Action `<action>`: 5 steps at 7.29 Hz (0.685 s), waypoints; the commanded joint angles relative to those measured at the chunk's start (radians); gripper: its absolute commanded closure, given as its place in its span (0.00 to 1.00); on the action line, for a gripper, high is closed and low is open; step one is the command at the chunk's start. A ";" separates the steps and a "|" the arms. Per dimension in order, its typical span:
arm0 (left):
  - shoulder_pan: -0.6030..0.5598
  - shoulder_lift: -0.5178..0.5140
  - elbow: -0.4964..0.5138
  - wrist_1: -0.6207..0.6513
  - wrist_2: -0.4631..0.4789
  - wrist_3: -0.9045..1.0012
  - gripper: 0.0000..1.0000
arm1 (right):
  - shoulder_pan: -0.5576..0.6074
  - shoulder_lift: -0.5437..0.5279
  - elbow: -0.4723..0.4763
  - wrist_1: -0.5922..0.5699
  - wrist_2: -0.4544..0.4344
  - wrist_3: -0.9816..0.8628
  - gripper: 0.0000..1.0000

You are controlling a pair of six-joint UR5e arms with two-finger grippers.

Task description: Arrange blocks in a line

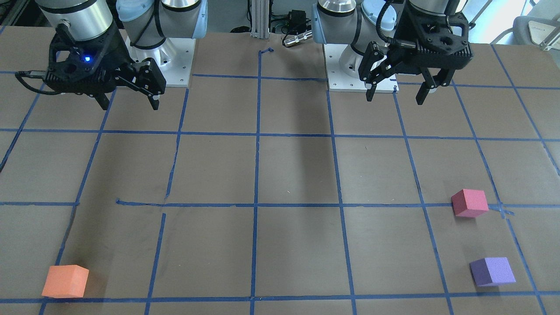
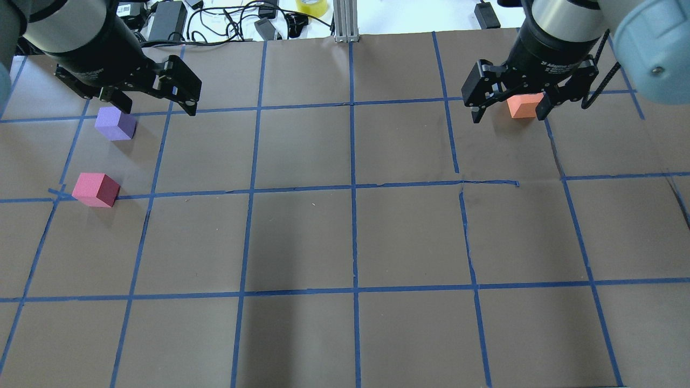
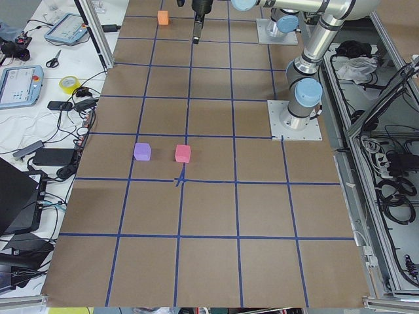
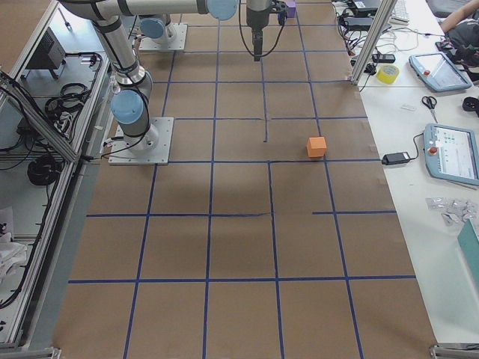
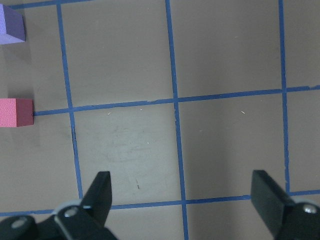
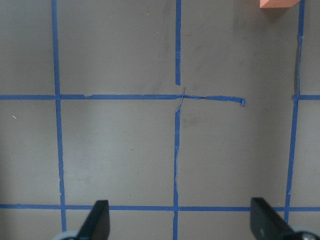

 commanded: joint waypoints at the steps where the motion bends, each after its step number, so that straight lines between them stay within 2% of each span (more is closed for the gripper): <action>1: 0.000 -0.001 0.000 0.000 0.000 0.000 0.00 | 0.000 0.000 0.001 0.000 -0.001 -0.003 0.00; 5: 0.000 -0.001 0.000 0.000 0.000 0.000 0.00 | 0.001 -0.002 0.001 0.003 -0.002 0.005 0.00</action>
